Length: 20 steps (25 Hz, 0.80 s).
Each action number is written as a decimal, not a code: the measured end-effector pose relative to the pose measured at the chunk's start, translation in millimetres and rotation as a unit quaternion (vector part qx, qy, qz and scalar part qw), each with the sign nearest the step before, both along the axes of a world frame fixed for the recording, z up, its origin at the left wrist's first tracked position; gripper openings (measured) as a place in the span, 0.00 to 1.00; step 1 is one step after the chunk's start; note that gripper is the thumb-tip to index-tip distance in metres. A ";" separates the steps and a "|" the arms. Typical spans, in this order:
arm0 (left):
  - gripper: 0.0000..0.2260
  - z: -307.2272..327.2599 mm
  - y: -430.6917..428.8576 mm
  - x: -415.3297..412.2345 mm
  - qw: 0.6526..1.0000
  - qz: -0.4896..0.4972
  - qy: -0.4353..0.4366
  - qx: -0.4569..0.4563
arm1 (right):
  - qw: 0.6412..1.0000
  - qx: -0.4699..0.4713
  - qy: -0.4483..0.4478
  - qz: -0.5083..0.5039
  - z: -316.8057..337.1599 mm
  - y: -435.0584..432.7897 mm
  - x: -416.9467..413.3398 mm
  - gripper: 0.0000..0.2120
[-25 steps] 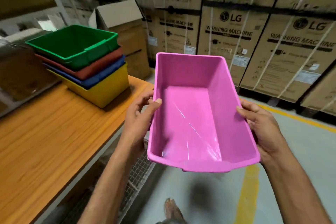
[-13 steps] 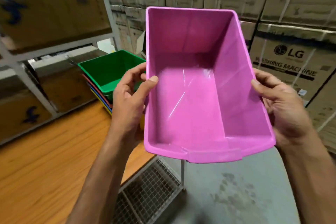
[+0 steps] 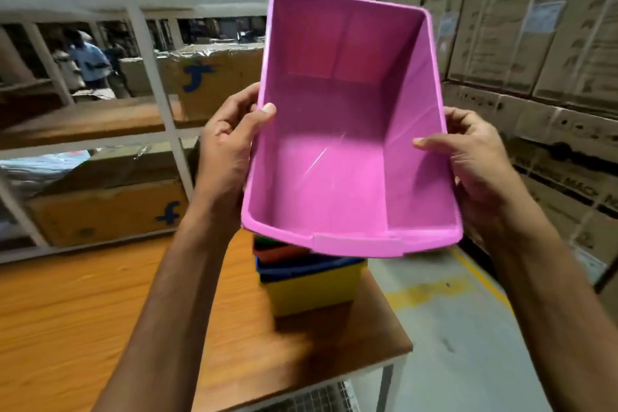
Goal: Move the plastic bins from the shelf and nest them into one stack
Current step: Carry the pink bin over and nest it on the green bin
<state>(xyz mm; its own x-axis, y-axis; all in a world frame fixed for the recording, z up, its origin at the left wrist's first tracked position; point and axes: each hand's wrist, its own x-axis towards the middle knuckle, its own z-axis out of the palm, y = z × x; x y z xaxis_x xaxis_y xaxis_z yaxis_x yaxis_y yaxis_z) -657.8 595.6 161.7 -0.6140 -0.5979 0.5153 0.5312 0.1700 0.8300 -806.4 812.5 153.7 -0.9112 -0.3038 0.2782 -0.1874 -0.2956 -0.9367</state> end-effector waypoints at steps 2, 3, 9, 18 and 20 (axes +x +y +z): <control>0.14 8.4 -6.2 -14.8 1.000 0.004 -0.027 -0.014 | 1.000 -0.004 0.001 -0.014 4.7 -18.0 -27.5 0.23; 0.14 10.6 -9.7 -21.0 0.999 0.019 -0.046 -0.011 | 1.000 -0.014 0.003 -0.020 6.3 -26.3 -39.0 0.24; 0.23 -12.7 4.9 -51.6 0.978 0.165 -0.038 0.124 | 0.992 -0.093 -0.078 -0.029 -1.2 -64.2 -88.0 0.23; 0.09 1.6 14.1 -64.7 0.961 0.268 0.035 0.057 | 0.992 -0.010 0.049 -0.116 -18.3 -94.4 -77.6 0.33; 0.07 9.0 6.8 -59.4 0.956 0.285 0.058 0.033 | 0.955 0.090 0.194 -0.205 -7.1 -92.5 -73.1 0.38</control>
